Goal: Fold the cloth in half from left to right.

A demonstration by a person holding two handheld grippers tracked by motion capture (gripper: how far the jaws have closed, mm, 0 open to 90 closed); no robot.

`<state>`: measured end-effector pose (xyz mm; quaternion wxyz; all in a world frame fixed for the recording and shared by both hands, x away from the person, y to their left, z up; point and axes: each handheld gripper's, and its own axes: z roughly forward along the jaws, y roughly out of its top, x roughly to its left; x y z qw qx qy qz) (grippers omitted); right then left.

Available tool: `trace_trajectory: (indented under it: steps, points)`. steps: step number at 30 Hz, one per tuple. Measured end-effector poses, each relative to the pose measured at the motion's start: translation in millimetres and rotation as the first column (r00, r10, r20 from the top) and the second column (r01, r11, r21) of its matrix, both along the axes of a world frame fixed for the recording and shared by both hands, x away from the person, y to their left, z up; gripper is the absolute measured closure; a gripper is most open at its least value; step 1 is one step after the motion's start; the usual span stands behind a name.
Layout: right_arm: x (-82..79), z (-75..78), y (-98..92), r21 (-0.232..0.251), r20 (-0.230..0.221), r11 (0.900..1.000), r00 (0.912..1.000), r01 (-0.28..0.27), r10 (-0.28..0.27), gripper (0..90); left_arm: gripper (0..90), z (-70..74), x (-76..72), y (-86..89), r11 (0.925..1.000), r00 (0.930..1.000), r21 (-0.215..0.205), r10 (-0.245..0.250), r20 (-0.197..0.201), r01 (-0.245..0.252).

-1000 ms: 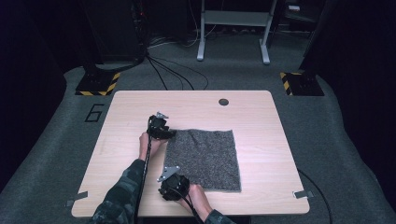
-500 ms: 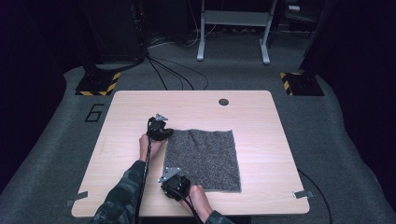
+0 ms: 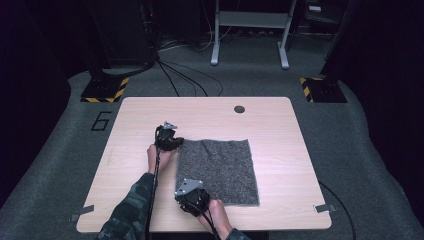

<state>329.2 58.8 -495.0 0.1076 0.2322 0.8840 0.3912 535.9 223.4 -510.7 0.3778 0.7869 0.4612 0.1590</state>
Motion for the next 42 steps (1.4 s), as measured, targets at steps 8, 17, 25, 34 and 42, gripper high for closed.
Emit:
trace_trajectory:
  steps: [8,17,25,34,42]
  points:
    - [-7.6,17.2,-8.3,0.054,0.028,0.999,0.9996,-0.001,0.000,86.3,89.1,14.0,-5.4,4.5,1.0000,0.9993,0.001,0.007,0.037,-0.007]
    - [-8.6,32.6,-1.7,0.095,0.056,0.995,0.9982,-0.028,0.023,86.8,89.2,32.7,-6.2,12.3,0.9995,0.9976,-0.005,0.032,0.062,-0.031]
    - [-7.6,45.7,7.2,0.133,0.088,0.990,0.9958,-0.036,0.024,86.8,89.2,63.2,-5.1,22.5,0.9983,0.9921,0.028,0.048,0.116,-0.052]
    - [-14.8,57.4,1.4,0.173,0.119,0.984,0.9927,-0.041,0.021,86.9,89.3,83.8,-5.6,15.8,0.9978,0.9867,0.043,0.042,0.157,-0.050]
    - [-24.1,54.3,-24.1,0.198,0.114,0.980,0.9924,0.023,-0.046,87.0,89.2,87.9,-3.4,-20.4,0.9939,0.9863,0.106,-0.049,0.157,0.033]
